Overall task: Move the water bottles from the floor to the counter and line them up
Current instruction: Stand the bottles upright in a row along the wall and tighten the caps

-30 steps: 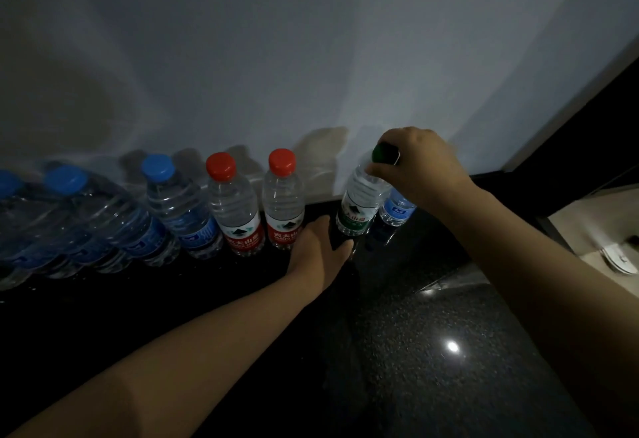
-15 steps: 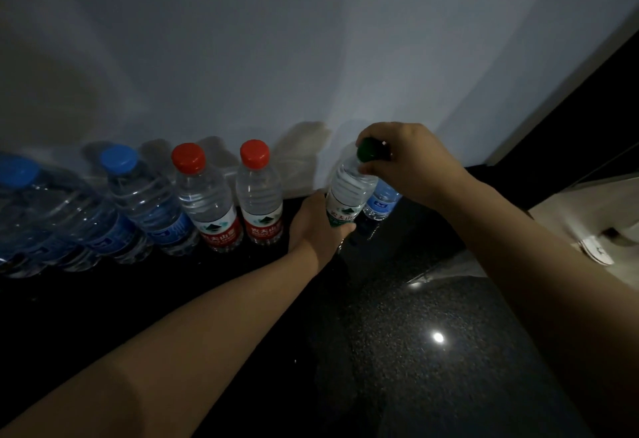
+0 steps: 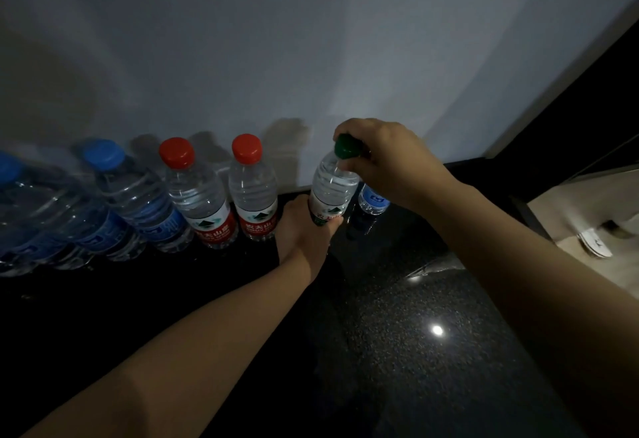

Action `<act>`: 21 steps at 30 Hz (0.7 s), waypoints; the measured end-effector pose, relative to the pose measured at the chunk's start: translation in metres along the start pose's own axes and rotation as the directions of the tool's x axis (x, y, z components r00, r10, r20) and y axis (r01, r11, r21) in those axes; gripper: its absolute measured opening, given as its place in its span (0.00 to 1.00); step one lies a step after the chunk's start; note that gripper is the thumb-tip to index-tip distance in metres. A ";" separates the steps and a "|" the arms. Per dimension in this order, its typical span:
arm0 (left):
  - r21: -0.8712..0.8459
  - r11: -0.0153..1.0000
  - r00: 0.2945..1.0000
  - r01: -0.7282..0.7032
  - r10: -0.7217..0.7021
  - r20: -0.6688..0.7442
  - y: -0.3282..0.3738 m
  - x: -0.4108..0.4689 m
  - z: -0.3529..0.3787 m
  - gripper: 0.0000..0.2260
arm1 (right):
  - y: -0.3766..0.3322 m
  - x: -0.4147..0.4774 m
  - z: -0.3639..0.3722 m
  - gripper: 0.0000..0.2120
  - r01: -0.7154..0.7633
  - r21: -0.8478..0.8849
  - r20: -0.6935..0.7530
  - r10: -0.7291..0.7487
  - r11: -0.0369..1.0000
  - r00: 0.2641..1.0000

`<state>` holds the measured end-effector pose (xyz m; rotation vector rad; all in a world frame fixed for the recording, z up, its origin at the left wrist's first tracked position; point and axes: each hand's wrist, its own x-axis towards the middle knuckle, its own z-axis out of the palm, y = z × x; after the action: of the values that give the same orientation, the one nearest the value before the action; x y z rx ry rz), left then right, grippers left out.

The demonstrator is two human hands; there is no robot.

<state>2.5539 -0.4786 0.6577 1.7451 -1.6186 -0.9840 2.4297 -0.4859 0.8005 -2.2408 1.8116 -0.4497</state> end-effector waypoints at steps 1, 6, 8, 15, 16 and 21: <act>-0.008 1.000 1.000 0.011 -0.011 -0.024 -0.001 -0.001 -0.001 0.15 | -0.002 0.001 0.001 0.14 0.006 -0.001 0.007 -0.006 1.000 1.000; -0.004 0.996 0.992 0.094 -0.094 -0.079 -0.002 -0.004 -0.002 0.19 | -0.014 0.009 0.007 0.15 0.041 -0.037 0.035 -0.040 0.998 0.999; 0.026 0.984 0.982 0.179 -0.177 -0.069 -0.001 -0.007 -0.003 0.22 | -0.017 0.011 0.007 0.16 0.049 -0.040 0.035 -0.048 0.998 0.998; -0.095 0.959 0.958 0.268 -0.276 -0.075 -0.008 -0.012 -0.006 0.21 | -0.024 0.011 0.012 0.16 0.059 -0.029 0.030 -0.058 0.998 0.998; -0.092 0.958 0.957 0.272 -0.279 -0.076 -0.009 -0.013 -0.006 0.21 | -0.025 0.012 0.012 0.16 0.064 -0.033 0.030 -0.063 0.997 0.998; -0.077 0.960 0.960 0.270 -0.274 -0.051 -0.011 -0.014 -0.010 0.22 | -0.029 0.013 0.013 0.15 0.063 -0.033 0.022 -0.062 0.997 0.998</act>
<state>2.5685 -0.4641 0.6563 1.9654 -1.3131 -1.0860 2.4635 -0.4927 0.8001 -2.3210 1.7559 -0.4085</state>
